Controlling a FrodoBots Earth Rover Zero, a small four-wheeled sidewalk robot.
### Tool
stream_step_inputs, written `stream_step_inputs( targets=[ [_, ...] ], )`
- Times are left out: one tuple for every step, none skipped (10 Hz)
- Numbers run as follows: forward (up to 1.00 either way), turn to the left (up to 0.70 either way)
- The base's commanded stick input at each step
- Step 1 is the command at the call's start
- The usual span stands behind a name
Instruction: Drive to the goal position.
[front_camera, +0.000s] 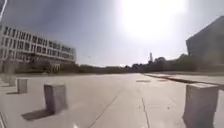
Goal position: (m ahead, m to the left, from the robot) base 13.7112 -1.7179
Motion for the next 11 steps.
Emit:
stream_step_inputs(
  targets=[
    [0.7,0.0],
    [0.7,0.0],
    [0.7,0.0],
    [0.7,0.0],
    [0.7,0.0],
    [0.7,0.0],
    [0.7,0.0],
    [0.7,0.0],
    [0.7,0.0],
    [0.7,0.0],
    [0.7,0.0]
  ],
)
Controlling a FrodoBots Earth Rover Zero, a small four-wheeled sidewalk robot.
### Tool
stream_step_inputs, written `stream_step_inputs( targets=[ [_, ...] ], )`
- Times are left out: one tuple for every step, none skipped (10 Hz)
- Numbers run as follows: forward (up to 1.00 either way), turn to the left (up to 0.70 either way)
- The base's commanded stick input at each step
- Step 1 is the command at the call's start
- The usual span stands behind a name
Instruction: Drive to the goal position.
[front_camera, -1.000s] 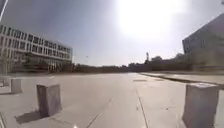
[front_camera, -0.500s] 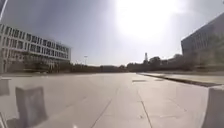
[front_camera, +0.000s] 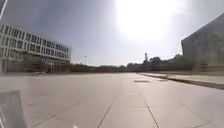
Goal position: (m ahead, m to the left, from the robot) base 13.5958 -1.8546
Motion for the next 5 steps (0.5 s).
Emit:
stream_step_inputs(
  targets=[
    [0.7,0.0],
    [0.7,0.0],
    [0.7,0.0],
    [0.7,0.0],
    [0.7,0.0]
  ],
)
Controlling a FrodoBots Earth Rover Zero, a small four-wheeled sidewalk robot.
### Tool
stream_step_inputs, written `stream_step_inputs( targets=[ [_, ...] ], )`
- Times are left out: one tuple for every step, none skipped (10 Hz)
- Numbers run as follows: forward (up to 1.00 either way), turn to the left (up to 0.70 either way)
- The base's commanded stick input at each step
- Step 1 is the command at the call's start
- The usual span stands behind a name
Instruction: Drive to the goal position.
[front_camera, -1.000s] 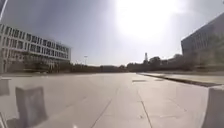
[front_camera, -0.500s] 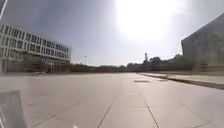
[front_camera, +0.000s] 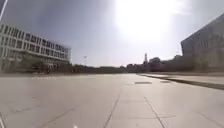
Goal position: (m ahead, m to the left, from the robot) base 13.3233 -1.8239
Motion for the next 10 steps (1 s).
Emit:
stream_step_inputs(
  targets=[
    [0.7,0.0],
    [0.7,0.0],
    [0.7,0.0],
    [0.7,0.0],
    [0.7,0.0],
    [0.7,0.0],
    [0.7,0.0],
    [0.7,0.0],
    [0.7,0.0],
    [0.7,0.0]
  ],
)
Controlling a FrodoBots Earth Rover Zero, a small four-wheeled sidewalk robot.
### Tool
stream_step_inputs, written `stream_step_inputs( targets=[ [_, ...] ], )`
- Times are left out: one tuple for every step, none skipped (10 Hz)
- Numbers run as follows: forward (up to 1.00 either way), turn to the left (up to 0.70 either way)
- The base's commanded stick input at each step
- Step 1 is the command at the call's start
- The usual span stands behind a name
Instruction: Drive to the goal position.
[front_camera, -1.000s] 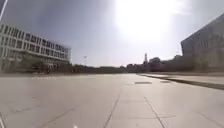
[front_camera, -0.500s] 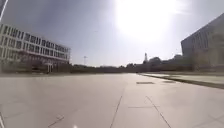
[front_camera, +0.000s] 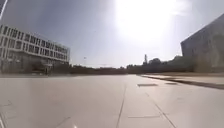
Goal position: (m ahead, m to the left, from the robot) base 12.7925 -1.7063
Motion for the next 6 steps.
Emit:
stream_step_inputs(
  targets=[
    [0.7,0.0],
    [0.7,0.0],
    [0.7,0.0],
    [0.7,0.0],
    [0.7,0.0],
    [0.7,0.0]
  ],
)
